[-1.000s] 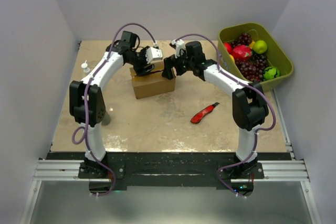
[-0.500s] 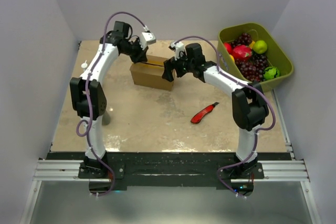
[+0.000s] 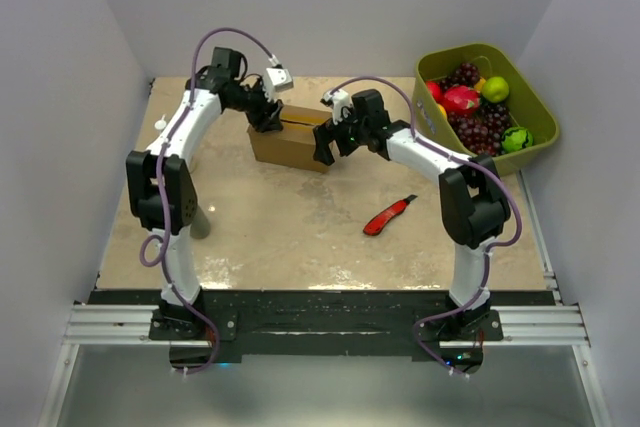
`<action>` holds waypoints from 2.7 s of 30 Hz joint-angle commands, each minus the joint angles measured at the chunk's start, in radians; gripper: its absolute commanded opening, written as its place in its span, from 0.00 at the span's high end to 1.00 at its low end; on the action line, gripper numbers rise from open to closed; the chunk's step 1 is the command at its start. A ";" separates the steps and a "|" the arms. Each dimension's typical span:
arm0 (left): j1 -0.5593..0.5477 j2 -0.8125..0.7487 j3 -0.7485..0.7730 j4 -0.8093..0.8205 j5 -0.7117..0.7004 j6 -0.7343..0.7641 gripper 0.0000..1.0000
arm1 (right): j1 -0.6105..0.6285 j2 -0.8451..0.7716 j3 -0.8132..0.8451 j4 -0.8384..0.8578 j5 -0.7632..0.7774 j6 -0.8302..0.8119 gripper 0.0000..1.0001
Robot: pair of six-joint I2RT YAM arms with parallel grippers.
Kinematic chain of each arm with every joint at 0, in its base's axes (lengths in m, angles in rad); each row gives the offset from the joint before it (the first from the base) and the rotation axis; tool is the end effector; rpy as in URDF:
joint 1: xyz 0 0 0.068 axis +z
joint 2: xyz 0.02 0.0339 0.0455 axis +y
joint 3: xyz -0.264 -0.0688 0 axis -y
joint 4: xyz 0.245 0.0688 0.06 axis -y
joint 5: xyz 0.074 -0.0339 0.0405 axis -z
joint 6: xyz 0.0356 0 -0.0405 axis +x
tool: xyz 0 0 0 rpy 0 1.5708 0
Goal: Unpack the express box
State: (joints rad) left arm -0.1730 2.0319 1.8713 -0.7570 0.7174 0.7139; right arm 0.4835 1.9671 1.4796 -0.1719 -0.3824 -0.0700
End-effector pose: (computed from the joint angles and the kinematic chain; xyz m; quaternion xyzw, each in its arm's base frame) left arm 0.4394 -0.1005 0.2899 0.4822 0.7528 -0.2402 0.3783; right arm 0.3932 0.2215 0.2297 -0.3213 0.8252 0.2557 0.3878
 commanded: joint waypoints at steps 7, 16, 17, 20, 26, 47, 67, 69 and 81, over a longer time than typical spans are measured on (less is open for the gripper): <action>-0.057 0.086 0.221 -0.053 -0.079 0.246 0.32 | 0.000 -0.036 0.027 0.002 -0.035 0.009 0.01; -0.094 0.157 0.258 -0.197 -0.153 0.450 0.31 | -0.003 -0.050 0.028 0.011 -0.044 0.036 0.01; -0.103 0.156 0.244 -0.180 -0.171 0.467 0.32 | -0.002 -0.050 0.030 0.011 -0.047 0.036 0.01; -0.118 0.126 0.152 -0.083 -0.255 0.478 0.36 | -0.005 -0.047 0.033 0.014 -0.055 0.039 0.01; -0.144 0.073 0.045 0.054 -0.345 0.476 0.55 | -0.011 -0.042 0.039 0.015 -0.059 0.047 0.01; -0.148 -0.062 -0.066 0.113 -0.467 -0.125 1.00 | -0.123 -0.050 0.172 0.250 -0.244 0.504 0.01; -0.164 -0.121 -0.089 0.128 -0.489 -0.211 1.00 | -0.045 0.006 0.142 0.084 -0.075 0.400 0.01; -0.168 -0.124 -0.089 0.124 -0.492 -0.212 1.00 | -0.045 0.013 0.140 0.092 -0.078 0.424 0.01; -0.195 -0.136 -0.096 0.128 -0.536 -0.209 1.00 | -0.045 0.016 0.163 0.126 -0.055 0.506 0.01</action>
State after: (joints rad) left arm -0.3618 1.9633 1.7771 -0.6529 0.1917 0.5331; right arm 0.4377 1.9797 1.6096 -0.0631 -0.4881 0.4057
